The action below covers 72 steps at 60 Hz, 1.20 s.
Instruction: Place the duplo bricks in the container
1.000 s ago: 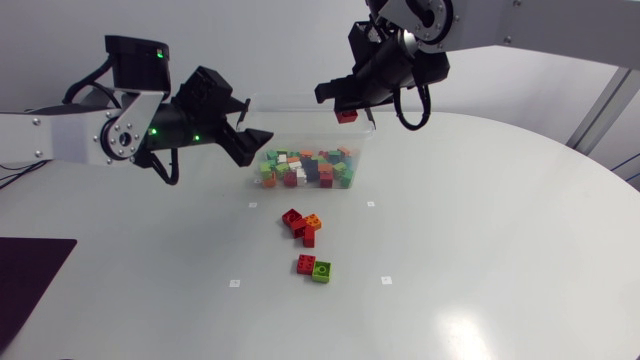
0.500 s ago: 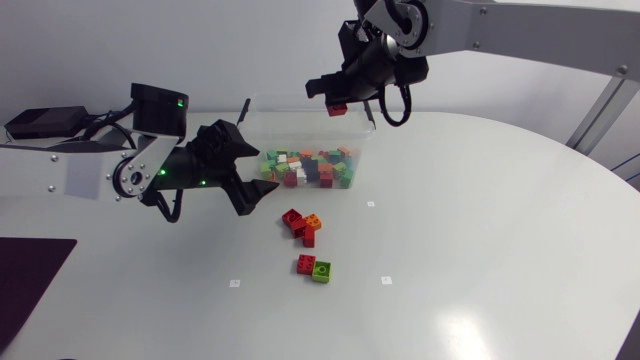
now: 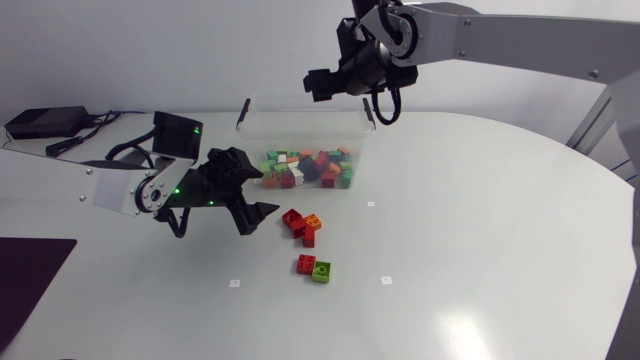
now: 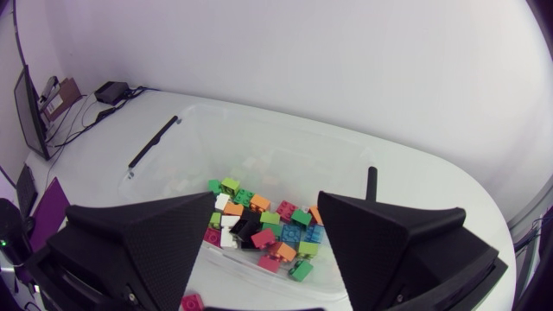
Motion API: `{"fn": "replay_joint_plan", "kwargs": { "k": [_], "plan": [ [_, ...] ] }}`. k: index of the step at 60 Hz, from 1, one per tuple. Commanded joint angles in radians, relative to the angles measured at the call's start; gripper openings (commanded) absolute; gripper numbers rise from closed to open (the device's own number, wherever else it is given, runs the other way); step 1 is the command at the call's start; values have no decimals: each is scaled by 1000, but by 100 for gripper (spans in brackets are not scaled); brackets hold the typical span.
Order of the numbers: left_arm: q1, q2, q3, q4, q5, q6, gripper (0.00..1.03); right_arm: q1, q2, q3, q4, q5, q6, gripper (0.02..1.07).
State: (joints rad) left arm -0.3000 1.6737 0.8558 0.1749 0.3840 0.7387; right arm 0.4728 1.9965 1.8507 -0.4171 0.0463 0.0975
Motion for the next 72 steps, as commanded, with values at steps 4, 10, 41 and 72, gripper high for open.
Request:
{"fn": "replay_joint_plan", "kwargs": {
  "k": [4,10,41,72],
  "plan": [
    [-16,69,-20,28,4,39,97,-7,-85,-76,12,6,-24,98],
    [-34,123,-1,34,3,44,97,-7,-160,-156,15,4,-33,98],
    [-71,267,51,158,-129,24,96,30,-444,-513,44,-5,-42,98],
    [-117,297,74,170,-137,-53,96,30,-492,-662,92,-6,-35,98]
  ]
}}
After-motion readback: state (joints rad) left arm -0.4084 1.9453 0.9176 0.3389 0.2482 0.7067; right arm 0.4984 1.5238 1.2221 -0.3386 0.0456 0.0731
